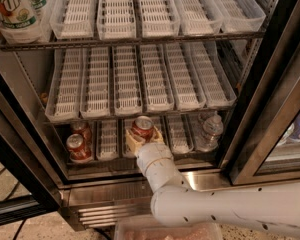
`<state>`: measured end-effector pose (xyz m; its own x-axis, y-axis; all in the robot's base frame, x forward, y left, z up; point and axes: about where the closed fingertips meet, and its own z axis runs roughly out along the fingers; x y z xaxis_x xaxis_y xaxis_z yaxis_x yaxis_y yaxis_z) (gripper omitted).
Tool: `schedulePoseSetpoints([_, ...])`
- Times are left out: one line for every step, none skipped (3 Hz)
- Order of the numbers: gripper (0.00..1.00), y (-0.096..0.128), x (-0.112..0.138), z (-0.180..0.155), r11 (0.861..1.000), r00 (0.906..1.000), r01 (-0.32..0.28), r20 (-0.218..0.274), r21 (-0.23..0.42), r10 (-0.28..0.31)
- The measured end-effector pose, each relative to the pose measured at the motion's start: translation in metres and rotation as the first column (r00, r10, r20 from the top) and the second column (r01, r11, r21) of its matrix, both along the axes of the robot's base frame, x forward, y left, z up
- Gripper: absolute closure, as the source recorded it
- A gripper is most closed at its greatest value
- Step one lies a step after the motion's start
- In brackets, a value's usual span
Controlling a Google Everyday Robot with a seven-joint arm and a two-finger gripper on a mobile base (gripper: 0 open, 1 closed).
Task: Pick coke can from bottom shelf of fridge
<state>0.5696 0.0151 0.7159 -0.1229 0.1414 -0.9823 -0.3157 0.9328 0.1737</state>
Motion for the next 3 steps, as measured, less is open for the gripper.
schedulePoseSetpoints([1.00,0.000,-0.003,-0.012,1.000,0.9995,-0.005,-0.030,0.020,0.005])
schedulePoseSetpoints([1.00,0.001,-0.011,-0.030,0.998,0.9970,-0.026,-0.072,0.058,0.030])
schedulePoseSetpoints([1.00,0.001,-0.011,-0.033,0.998,0.9970,-0.026,-0.072,0.058,0.030])
